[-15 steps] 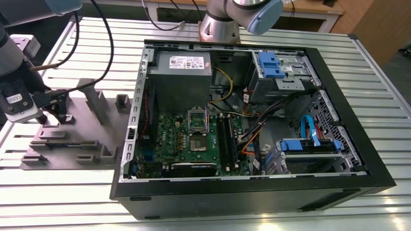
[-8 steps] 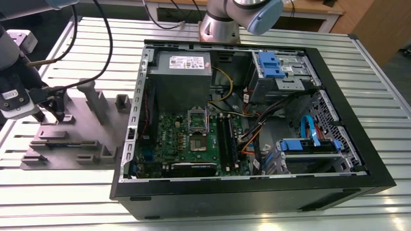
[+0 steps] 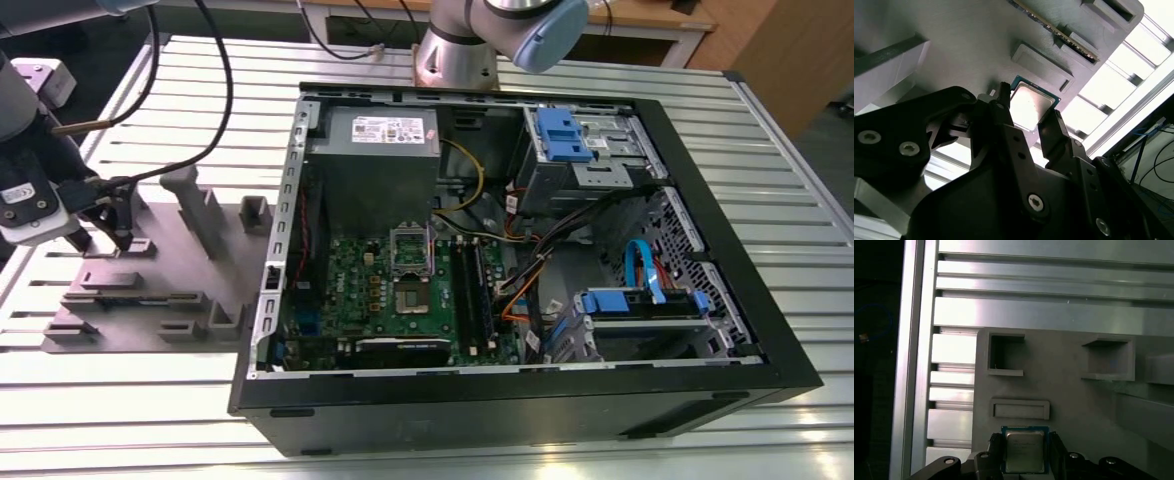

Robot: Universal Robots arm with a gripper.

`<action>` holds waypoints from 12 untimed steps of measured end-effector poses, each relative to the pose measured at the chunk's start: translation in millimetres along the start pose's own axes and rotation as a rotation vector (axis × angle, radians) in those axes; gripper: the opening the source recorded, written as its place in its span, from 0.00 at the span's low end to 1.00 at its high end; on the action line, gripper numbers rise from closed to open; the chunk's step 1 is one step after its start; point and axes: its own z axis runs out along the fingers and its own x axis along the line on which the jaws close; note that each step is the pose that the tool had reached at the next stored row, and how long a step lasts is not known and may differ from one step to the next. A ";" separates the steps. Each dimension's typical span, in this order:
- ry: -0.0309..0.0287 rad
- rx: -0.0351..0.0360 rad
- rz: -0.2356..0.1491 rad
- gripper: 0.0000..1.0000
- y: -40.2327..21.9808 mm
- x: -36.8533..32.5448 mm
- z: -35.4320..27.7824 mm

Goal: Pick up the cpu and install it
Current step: 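Pick up the cpu and move it towards the insertion slot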

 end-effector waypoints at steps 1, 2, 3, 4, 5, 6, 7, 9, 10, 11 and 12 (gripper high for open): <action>0.0002 0.0001 0.000 0.47 0.0 0.0 -0.3; 0.0001 0.0000 0.000 0.47 0.0 0.0 -0.5; 0.0000 0.0000 0.000 0.47 0.0 0.0 -0.8; 0.0000 0.0000 0.000 0.47 0.1 0.0 -1.1; 0.0000 0.0000 0.000 0.47 0.0 0.0 -1.4; 0.0000 0.0000 0.000 0.47 0.1 0.0 -1.7; -0.0001 -0.0001 0.000 0.47 0.1 0.0 -1.9; 0.0001 0.0001 0.000 0.47 0.1 0.0 -2.6; 0.0001 0.0001 0.000 0.47 0.1 0.0 -2.9; -0.0001 0.0000 0.000 0.47 0.1 0.0 -3.1; -0.0001 -0.0001 0.000 0.47 0.1 0.0 -3.3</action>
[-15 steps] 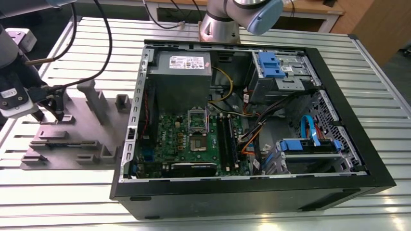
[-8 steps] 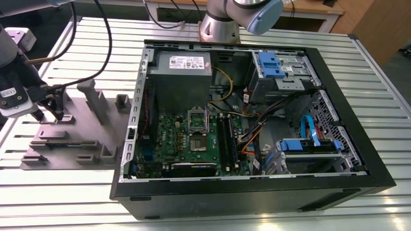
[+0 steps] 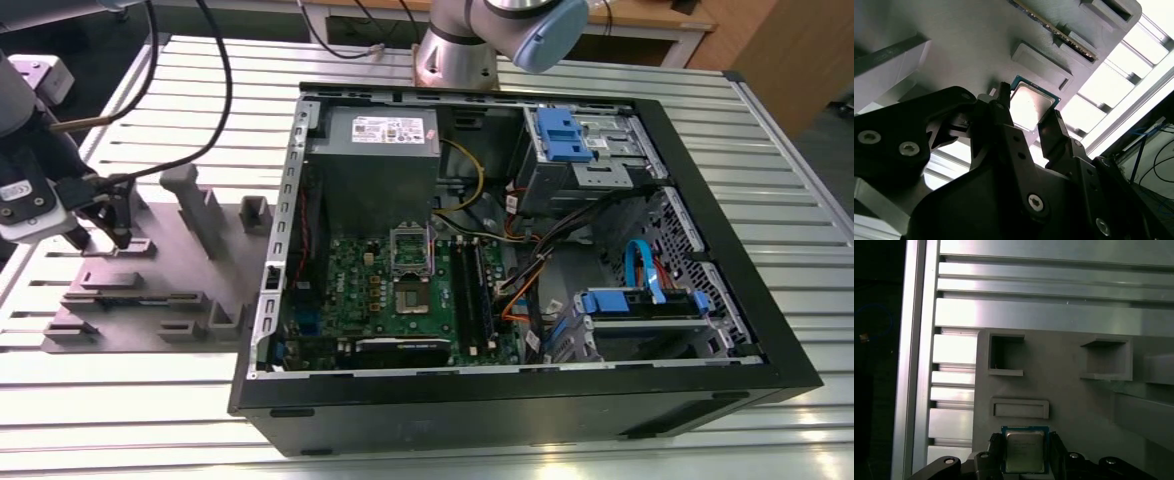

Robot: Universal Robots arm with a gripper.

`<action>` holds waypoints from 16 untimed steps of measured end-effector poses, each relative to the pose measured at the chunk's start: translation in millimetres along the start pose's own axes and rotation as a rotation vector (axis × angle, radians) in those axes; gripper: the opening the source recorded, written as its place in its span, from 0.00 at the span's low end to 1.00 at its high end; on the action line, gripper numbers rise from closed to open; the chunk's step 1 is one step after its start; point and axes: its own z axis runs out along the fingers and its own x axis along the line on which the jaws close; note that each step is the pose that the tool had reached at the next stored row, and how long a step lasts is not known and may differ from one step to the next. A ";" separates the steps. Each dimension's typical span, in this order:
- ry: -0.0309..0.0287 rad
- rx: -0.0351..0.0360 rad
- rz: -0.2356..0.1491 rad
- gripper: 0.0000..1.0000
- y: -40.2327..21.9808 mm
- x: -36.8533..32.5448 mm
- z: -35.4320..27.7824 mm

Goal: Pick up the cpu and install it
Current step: 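Pick up the cpu and move it towards the insertion slot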

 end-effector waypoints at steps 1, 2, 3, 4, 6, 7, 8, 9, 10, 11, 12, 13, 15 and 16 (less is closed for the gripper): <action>0.0001 0.0001 0.000 0.47 0.0 0.0 -0.3; 0.0000 0.0000 0.000 0.47 0.0 0.0 -0.5; 0.0001 0.0001 0.000 0.47 0.0 0.0 -0.8; 0.0002 0.0001 0.000 0.47 0.0 0.0 -1.0; 0.0001 0.0001 0.000 0.47 0.1 0.0 -1.6; 0.0001 0.0001 0.000 0.47 0.1 0.0 -1.9; 0.0001 0.0001 0.000 0.47 0.1 0.0 -2.3; 0.0002 0.0002 0.000 0.47 0.1 0.0 -2.8; 0.0003 0.0002 0.000 0.47 0.1 0.0 -3.4; 0.0003 0.0002 0.000 0.47 0.1 0.0 -4.0; 0.0002 0.0002 0.000 0.47 0.2 0.0 -4.6; 0.0001 0.0001 0.000 0.47 0.2 0.0 -5.0; 0.0000 0.0001 0.000 0.47 0.2 0.0 -5.5; 0.0001 0.0001 0.000 0.47 0.2 0.0 -5.7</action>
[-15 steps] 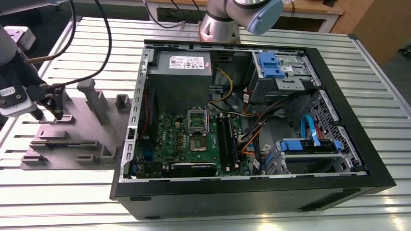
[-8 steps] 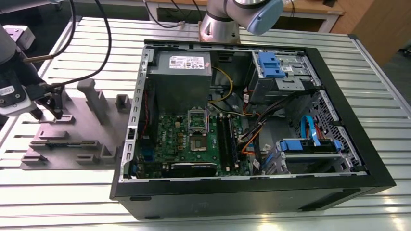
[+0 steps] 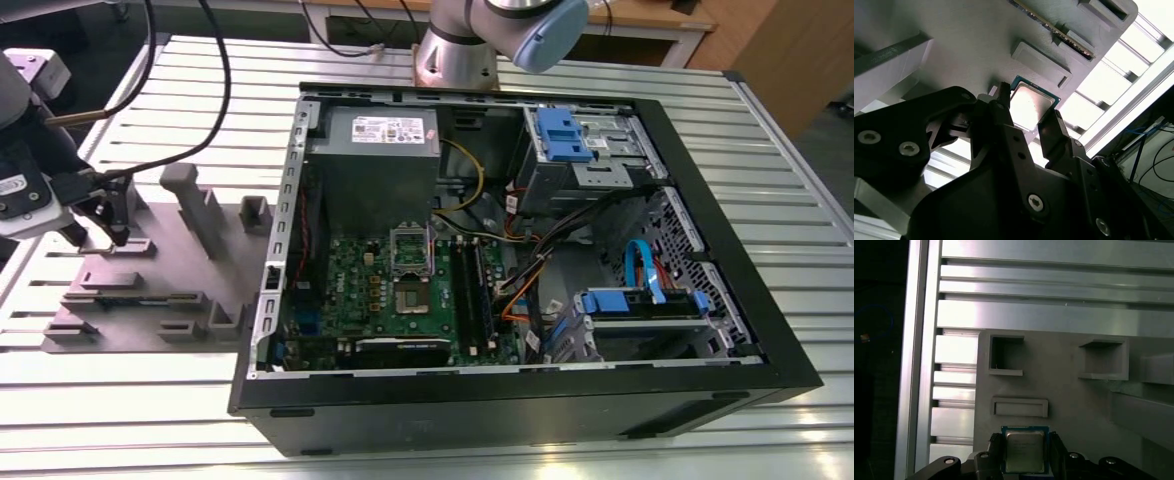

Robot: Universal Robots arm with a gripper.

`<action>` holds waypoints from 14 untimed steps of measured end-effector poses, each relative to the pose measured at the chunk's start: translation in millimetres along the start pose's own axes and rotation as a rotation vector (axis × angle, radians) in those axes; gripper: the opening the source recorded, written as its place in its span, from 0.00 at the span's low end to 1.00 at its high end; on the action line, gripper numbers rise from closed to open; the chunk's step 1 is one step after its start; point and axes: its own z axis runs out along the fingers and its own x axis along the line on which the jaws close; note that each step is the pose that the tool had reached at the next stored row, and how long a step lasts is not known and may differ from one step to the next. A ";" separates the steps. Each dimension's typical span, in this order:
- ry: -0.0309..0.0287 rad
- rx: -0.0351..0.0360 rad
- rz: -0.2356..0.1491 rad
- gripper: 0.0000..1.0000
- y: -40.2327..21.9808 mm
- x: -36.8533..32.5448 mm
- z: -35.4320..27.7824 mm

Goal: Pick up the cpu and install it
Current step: 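Pick up the cpu and move it towards the insertion slot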

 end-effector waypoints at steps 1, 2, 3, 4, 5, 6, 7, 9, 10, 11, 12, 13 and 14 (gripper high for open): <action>0.0001 0.0001 0.000 0.47 0.0 0.0 -0.1; 0.0001 0.0000 0.000 0.47 0.0 0.0 -0.3; 0.0001 0.0001 0.000 0.47 0.0 0.0 -0.6; 0.0003 0.0002 0.000 0.47 0.0 0.0 -1.1; 0.0002 0.0001 0.000 0.47 0.1 0.0 -1.5; 0.0000 0.0000 0.000 0.47 0.1 0.0 -2.0; 0.0000 0.0000 0.000 0.47 0.1 0.0 -2.4; 0.0000 0.0000 0.000 0.47 0.1 0.0 -3.4; 0.0001 0.0000 0.000 0.47 0.2 0.0 -4.3; 0.0001 0.0001 0.000 0.47 0.2 0.0 -4.4; 0.0001 0.0000 0.000 0.47 0.2 0.0 -4.5; 0.0001 0.0001 0.000 0.47 0.2 0.0 -4.8; 0.0002 0.0001 0.000 0.47 0.2 0.0 -5.2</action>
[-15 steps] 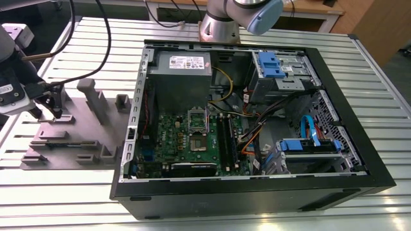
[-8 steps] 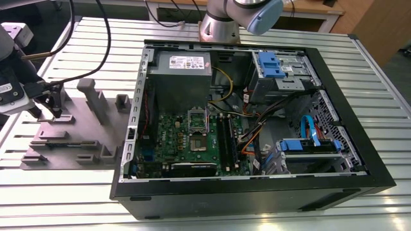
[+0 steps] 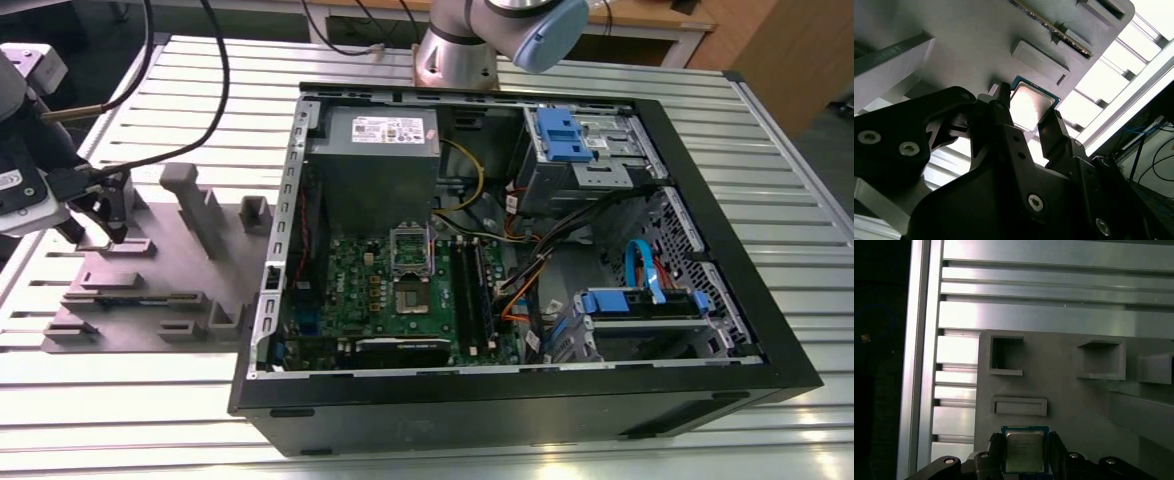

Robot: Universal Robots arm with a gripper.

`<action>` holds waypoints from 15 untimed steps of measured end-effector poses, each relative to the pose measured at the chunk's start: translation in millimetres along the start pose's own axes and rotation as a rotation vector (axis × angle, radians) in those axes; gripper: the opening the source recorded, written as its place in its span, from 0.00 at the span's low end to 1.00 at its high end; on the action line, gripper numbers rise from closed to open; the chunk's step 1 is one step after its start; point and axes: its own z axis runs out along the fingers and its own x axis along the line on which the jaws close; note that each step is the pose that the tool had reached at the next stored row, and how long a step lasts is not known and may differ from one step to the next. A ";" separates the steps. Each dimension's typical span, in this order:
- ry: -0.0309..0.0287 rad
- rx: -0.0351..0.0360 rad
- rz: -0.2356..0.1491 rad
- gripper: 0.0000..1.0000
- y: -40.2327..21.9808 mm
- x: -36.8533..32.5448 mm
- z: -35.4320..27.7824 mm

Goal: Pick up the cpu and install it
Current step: 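Pick up the cpu and move it towards the insertion slot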

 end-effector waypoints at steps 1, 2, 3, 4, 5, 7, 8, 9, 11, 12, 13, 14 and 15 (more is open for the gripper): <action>-0.0001 0.0000 0.000 0.47 0.0 0.0 -0.2; -0.0001 -0.0001 0.000 0.47 0.0 0.0 -0.5; -0.0001 -0.0001 0.000 0.47 0.0 0.0 -0.9; -0.0001 -0.0001 0.000 0.47 0.0 0.0 -1.2; -0.0003 -0.0002 0.000 0.47 0.1 0.0 -1.2; -0.0003 -0.0002 0.000 0.47 0.1 0.0 -1.5; -0.0001 0.0000 0.000 0.47 0.1 0.0 -1.8; 0.0000 0.0000 0.000 0.47 0.1 0.0 -2.2; 0.0001 0.0001 0.000 0.47 0.1 0.0 -3.5; -0.0001 -0.0001 0.000 0.47 0.2 0.0 -4.1; -0.0001 0.0000 0.000 0.47 0.2 0.0 -4.9; -0.0001 -0.0001 0.000 0.47 0.2 0.0 -5.7; -0.0001 -0.0001 0.000 0.47 0.3 0.0 -6.7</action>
